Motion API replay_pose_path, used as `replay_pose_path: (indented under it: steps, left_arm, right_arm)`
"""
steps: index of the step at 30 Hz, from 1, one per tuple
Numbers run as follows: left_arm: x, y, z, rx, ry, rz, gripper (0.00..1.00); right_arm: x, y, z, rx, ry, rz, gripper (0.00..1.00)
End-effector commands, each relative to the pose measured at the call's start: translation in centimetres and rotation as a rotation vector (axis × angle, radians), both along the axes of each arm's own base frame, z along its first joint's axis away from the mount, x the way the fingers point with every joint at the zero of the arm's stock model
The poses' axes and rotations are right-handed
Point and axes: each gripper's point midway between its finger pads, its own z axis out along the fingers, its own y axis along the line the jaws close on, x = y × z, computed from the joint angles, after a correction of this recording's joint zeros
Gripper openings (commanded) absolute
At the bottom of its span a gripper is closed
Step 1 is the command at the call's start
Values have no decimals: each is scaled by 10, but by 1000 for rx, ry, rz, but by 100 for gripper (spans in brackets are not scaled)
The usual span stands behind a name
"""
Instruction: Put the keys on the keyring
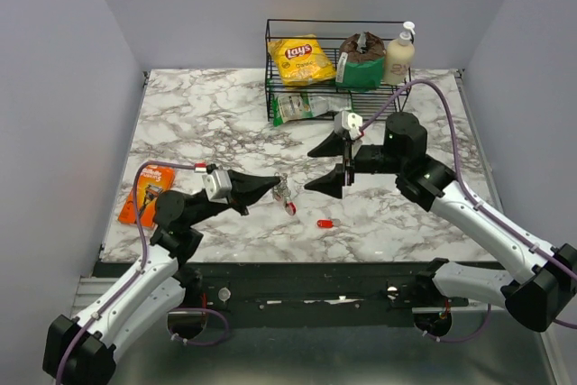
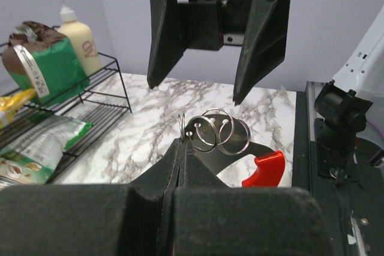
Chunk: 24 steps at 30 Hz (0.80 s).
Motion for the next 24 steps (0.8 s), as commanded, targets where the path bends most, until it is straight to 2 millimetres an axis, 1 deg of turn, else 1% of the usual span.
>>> replay_pose_path:
  steps: [1, 5, 6, 7, 9, 10, 12, 13, 14, 15, 16, 17, 19, 20, 23, 24]
  left_arm:
    - [3, 4, 18, 25, -131, 72, 0]
    - [-3, -2, 12, 130, -171, 58, 0]
    - [-8, -6, 11, 144, -182, 42, 0]
    - [-11, -7, 8, 169, -190, 28, 0]
    - [-13, -7, 1, 230, -206, 26, 0]
    - [-14, -7, -1, 251, -207, 24, 0]
    - [-14, -3, -8, 302, -206, 37, 0]
    - [-15, -1, -9, 313, -205, 41, 0]
    - [-15, 1, -14, 338, -197, 48, 0]
    - [-16, 3, -15, 341, -198, 52, 0]
    - [-17, 5, -16, 350, -195, 54, 0]
    - [-16, 7, -19, 358, -196, 62, 0]
    - [-15, 12, -23, 371, -184, 91, 0]
    - [-14, 14, -30, 384, -172, 102, 0]
    - [-14, 18, -34, 381, -167, 120, 0]
    - [-15, 19, -33, 378, -169, 124, 0]
  right_arm:
    - [19, -8, -16, -17, 39, -143, 86]
    - [18, -13, -39, -53, 110, -182, 87]
    - [18, -14, -43, -60, 122, -187, 87]
    - [16, -16, -54, -82, 148, -191, 87]
    - [14, -19, -65, -106, 181, -205, 87]
    - [15, -23, -77, -134, 211, -232, 87]
    - [15, -27, -93, -175, 251, -263, 87]
    - [17, -32, -110, -225, 290, -300, 87]
    - [18, -36, -124, -258, 337, -335, 87]
    - [18, -37, -133, -289, 356, -357, 87]
    - [19, -43, -150, -339, 417, -411, 86]
    - [17, -45, -160, -358, 468, -439, 85]
    - [18, -53, -177, -401, 531, -514, 84]
    - [17, -54, -185, -415, 569, -536, 82]
    - [15, -63, -211, -489, 644, -605, 77]
    - [16, -64, -216, -509, 659, -617, 75]
